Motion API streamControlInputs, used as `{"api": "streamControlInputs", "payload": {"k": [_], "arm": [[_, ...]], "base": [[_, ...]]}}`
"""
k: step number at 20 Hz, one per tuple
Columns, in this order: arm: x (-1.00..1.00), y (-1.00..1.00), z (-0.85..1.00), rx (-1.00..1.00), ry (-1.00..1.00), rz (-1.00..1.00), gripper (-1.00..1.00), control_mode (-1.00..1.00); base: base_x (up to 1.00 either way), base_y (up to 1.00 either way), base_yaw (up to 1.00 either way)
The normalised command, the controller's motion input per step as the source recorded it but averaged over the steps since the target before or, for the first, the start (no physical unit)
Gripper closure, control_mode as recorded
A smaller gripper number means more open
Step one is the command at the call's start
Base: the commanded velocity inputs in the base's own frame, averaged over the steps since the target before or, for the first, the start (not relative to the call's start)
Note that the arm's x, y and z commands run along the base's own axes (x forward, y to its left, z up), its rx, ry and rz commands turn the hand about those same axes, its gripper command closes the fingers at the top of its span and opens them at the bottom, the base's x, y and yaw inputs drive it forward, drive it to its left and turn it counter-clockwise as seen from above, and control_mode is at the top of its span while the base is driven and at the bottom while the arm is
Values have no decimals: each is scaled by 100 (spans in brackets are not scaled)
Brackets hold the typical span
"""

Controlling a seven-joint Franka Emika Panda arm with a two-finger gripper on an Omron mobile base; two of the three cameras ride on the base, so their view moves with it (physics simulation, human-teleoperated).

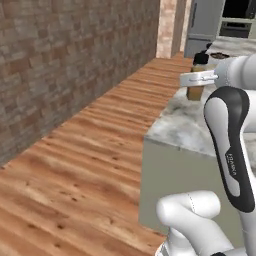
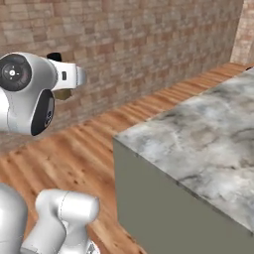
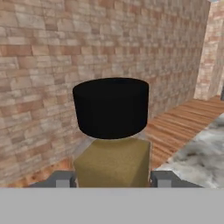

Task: Take the cinnamon bottle from the cabinet and place it on the dining table, next to the plate with the cupcake. Then take the chocolate from the dining counter and place it on the cupcake plate.

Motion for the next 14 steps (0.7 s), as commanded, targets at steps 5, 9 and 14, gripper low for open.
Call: {"api": "streamControlInputs", "payload": {"k": [5,9,14], "arm": [[0,0,0,0,0,0,100,100],[0,0,0,0,0,0,100,100],[0,0,0,0,0,0,100,100]], "base": [[100,100,-43],[100,100,-42],[100,100,-41]]}}
